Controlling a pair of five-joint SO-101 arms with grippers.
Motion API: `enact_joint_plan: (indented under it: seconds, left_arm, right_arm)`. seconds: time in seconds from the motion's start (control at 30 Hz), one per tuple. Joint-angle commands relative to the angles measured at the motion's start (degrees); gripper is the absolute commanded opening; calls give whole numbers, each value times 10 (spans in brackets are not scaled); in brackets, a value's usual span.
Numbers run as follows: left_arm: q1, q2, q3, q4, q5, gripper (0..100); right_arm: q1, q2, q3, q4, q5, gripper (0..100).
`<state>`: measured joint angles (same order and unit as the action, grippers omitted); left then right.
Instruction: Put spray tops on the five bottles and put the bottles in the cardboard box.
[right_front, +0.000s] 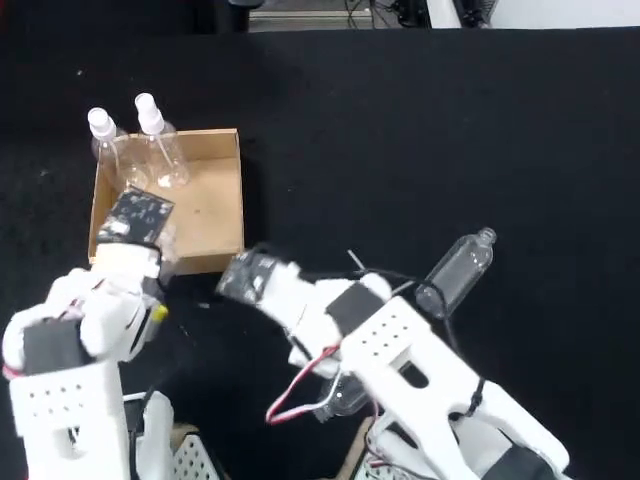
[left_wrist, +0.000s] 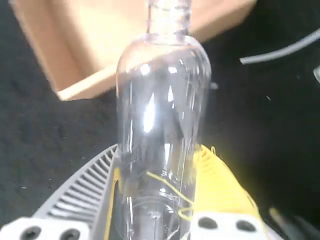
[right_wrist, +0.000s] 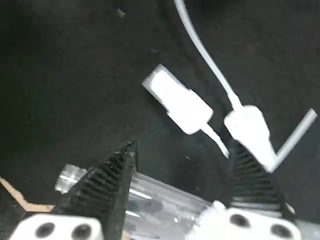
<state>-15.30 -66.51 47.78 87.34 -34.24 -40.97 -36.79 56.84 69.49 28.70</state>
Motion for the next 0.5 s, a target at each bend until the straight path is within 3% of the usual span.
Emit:
enact_joint_plan:
  seconds: [0.0,0.33,0.47]
  left_arm:
    - [-42,-80,3,6,4,72]
    - [-54,-126,40,8,4,72]
    - [-54,-126,39,8,4,72]
  right_arm:
    - [-26,7,5,-17,40,281]
    - [-30,7,29,-18,142,247]
    - [-30,7,54,-37,151,234]
